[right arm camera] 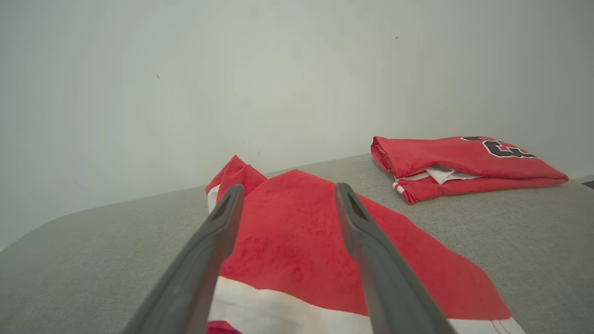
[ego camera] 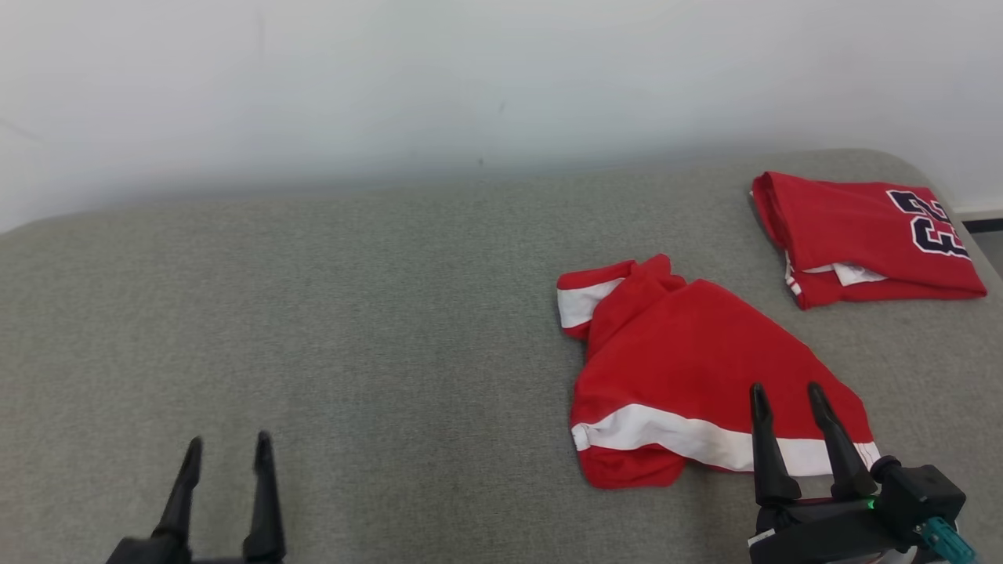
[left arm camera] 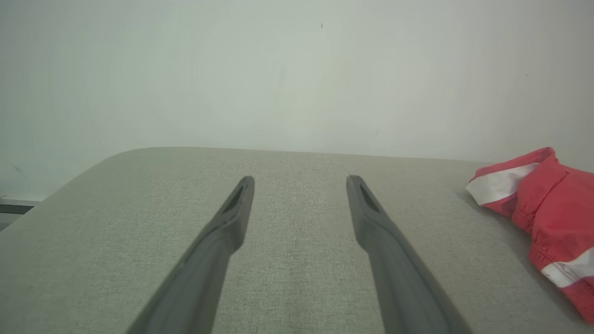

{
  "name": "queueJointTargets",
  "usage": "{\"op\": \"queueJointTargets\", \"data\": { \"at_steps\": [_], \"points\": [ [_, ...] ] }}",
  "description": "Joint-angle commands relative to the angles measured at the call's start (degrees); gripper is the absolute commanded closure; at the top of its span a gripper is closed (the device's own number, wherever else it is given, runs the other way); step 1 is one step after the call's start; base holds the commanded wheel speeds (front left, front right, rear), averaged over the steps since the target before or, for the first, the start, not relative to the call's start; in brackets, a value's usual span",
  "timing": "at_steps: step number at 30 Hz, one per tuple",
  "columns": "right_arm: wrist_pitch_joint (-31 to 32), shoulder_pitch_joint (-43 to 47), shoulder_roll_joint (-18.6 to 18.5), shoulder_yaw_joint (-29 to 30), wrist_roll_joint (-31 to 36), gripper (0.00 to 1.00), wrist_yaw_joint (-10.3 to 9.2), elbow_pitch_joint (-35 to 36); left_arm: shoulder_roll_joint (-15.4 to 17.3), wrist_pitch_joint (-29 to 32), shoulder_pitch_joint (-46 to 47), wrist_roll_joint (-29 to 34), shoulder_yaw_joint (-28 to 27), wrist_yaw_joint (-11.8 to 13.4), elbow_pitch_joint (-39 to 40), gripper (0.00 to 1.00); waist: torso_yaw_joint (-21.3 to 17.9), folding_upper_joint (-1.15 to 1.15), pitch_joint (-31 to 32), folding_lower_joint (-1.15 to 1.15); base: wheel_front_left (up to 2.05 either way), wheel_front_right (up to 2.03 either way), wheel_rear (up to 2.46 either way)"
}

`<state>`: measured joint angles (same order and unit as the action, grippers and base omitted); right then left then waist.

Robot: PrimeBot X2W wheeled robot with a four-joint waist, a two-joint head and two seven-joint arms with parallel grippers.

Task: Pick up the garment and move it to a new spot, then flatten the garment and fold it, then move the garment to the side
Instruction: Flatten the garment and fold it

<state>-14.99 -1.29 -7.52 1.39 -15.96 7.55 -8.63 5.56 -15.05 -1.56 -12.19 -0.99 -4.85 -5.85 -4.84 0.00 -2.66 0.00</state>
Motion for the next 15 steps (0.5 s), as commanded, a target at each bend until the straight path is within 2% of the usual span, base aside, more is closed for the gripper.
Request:
{"op": "queueJointTargets", "data": {
  "at_steps": [1, 9, 15],
  "points": [
    [-0.3, -0.3, 0.1, -0.2, -0.2, 0.00, -0.15, 0.0, -0.2, -0.2, 1.0, 0.4, 0.2, -0.1, -0.2, 0.00, -0.7, 0.00, -0.5, 0.00, 0.00, 0.00, 0.00],
    [-0.3, -1.7, 1.5, -0.5, -0.2, 0.00, -0.15, 0.0, -0.1, -0.2, 9.7, -0.3, 6.2, -2.1, -6.0, 0.00, -6.0, 0.00, -2.9, 0.00, 0.00, 0.00, 0.00],
    [-0.3, -2.5, 2.2, -0.2, -0.7, 0.00, -0.15, -0.3, 0.4, -0.1, 14.7, -1.5, 12.0, -2.7, -11.2, 0.00, -10.1, 0.00, -5.3, 0.00, 0.00, 0.00, 0.00]
  ]
}}
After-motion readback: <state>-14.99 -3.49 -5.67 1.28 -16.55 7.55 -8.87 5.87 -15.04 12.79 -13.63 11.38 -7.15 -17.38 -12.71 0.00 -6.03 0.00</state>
